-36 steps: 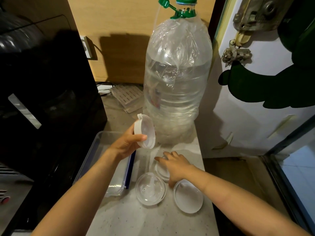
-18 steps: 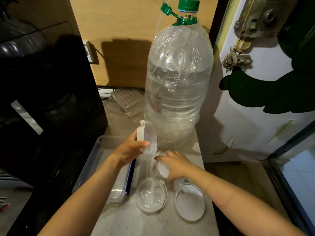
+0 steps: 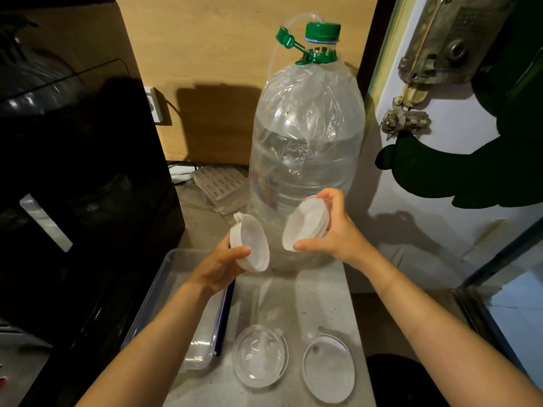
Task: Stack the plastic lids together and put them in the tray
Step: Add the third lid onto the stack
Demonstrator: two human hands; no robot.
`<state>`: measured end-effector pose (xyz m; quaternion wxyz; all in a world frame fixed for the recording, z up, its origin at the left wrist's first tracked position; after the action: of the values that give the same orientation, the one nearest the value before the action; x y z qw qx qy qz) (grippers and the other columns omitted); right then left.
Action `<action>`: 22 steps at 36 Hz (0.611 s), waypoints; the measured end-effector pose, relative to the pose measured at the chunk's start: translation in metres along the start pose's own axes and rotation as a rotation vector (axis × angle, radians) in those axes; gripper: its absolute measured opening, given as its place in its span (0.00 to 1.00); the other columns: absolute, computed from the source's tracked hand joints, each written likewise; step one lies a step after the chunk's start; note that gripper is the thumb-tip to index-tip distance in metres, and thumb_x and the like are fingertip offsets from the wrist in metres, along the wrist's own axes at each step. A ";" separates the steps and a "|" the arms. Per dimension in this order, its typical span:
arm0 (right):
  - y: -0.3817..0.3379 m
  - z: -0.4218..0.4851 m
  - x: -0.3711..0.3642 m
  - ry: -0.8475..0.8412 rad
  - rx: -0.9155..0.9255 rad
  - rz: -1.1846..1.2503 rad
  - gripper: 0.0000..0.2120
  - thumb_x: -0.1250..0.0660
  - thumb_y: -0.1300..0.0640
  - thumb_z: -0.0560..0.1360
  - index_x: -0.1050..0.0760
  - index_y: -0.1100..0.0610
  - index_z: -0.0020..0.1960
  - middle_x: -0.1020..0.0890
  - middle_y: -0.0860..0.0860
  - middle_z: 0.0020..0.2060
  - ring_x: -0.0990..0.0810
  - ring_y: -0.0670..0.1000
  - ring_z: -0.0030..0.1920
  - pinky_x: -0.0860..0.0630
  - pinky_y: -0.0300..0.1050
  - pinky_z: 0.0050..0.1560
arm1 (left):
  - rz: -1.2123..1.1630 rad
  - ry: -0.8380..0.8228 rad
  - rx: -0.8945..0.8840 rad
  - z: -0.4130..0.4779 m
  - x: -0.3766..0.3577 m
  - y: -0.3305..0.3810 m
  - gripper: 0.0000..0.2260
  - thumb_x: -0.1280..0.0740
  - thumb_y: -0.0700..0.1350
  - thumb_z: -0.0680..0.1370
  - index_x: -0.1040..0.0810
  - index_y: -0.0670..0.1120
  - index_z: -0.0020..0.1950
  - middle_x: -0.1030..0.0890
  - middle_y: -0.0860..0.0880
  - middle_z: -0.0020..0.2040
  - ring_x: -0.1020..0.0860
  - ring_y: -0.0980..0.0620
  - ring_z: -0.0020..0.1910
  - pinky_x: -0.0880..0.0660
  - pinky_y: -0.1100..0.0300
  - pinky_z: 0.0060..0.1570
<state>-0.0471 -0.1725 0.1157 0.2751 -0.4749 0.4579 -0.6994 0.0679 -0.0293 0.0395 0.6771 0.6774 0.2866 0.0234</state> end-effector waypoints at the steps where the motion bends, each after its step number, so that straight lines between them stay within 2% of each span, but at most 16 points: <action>1: -0.002 0.000 0.000 0.019 0.002 0.033 0.34 0.24 0.55 0.55 0.44 0.45 0.50 0.33 0.44 0.52 0.30 0.41 0.50 0.30 0.24 0.47 | 0.001 -0.005 -0.005 0.001 -0.001 0.002 0.44 0.20 0.58 0.46 0.33 0.52 0.59 0.29 0.46 0.53 0.27 0.48 0.50 0.21 0.59 0.42; 6: -0.004 0.001 -0.014 -0.016 0.016 0.087 0.38 0.23 0.61 0.56 0.47 0.52 0.53 0.36 0.39 0.49 0.30 0.40 0.50 0.30 0.23 0.47 | -0.028 -0.066 -0.046 0.006 -0.012 0.014 0.41 0.20 0.58 0.50 0.32 0.53 0.60 0.27 0.46 0.55 0.27 0.49 0.52 0.21 0.58 0.44; 10: -0.002 0.006 -0.026 -0.040 0.009 0.117 0.36 0.25 0.56 0.53 0.46 0.53 0.51 0.34 0.41 0.48 0.30 0.40 0.49 0.30 0.24 0.47 | -0.084 -0.106 -0.086 0.009 -0.017 0.023 0.39 0.20 0.56 0.53 0.30 0.51 0.60 0.18 0.50 0.51 0.21 0.52 0.50 0.20 0.58 0.44; 13: -0.003 0.008 -0.032 -0.037 0.008 0.172 0.36 0.26 0.47 0.48 0.44 0.49 0.47 0.33 0.43 0.48 0.29 0.41 0.48 0.28 0.27 0.46 | -0.133 -0.112 -0.089 0.010 -0.018 0.026 0.42 0.20 0.55 0.53 0.32 0.48 0.63 0.17 0.50 0.51 0.20 0.52 0.50 0.21 0.59 0.43; 15: -0.003 0.010 -0.034 -0.046 0.008 0.220 0.35 0.27 0.46 0.47 0.44 0.48 0.47 0.32 0.43 0.49 0.29 0.42 0.49 0.27 0.28 0.47 | -0.163 -0.101 -0.085 0.010 -0.017 0.028 0.47 0.20 0.56 0.53 0.36 0.45 0.67 0.19 0.47 0.53 0.21 0.51 0.51 0.21 0.58 0.44; 17: -0.001 0.012 -0.037 -0.067 0.009 0.243 0.35 0.27 0.46 0.48 0.44 0.48 0.48 0.32 0.44 0.50 0.28 0.42 0.51 0.27 0.30 0.49 | -0.183 -0.103 -0.083 0.011 -0.017 0.029 0.49 0.20 0.56 0.53 0.37 0.43 0.68 0.21 0.46 0.55 0.21 0.50 0.52 0.21 0.58 0.46; 19: -0.001 0.014 -0.039 -0.094 0.015 0.242 0.36 0.27 0.47 0.49 0.44 0.48 0.49 0.32 0.43 0.51 0.28 0.42 0.51 0.26 0.31 0.50 | -0.200 -0.111 -0.087 0.012 -0.018 0.030 0.46 0.20 0.57 0.53 0.34 0.44 0.65 0.19 0.47 0.53 0.21 0.50 0.52 0.21 0.58 0.47; 22: -0.002 0.016 -0.042 -0.138 0.021 0.215 0.42 0.27 0.47 0.50 0.47 0.48 0.57 0.32 0.43 0.55 0.29 0.43 0.56 0.28 0.34 0.56 | -0.210 -0.137 -0.095 0.011 -0.022 0.032 0.42 0.20 0.57 0.53 0.32 0.46 0.62 0.17 0.49 0.51 0.21 0.51 0.51 0.21 0.58 0.47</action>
<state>-0.0156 -0.1432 0.1023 0.3844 -0.4672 0.4788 -0.6362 0.0662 -0.0460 0.0761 0.7252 0.6107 0.3076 -0.0805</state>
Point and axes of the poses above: each hand's wrist, its own z-axis towards the middle knuckle, its own x-axis out of the back of the hand, y = z × x, the point moved 5 cm from there along z, towards the middle knuckle
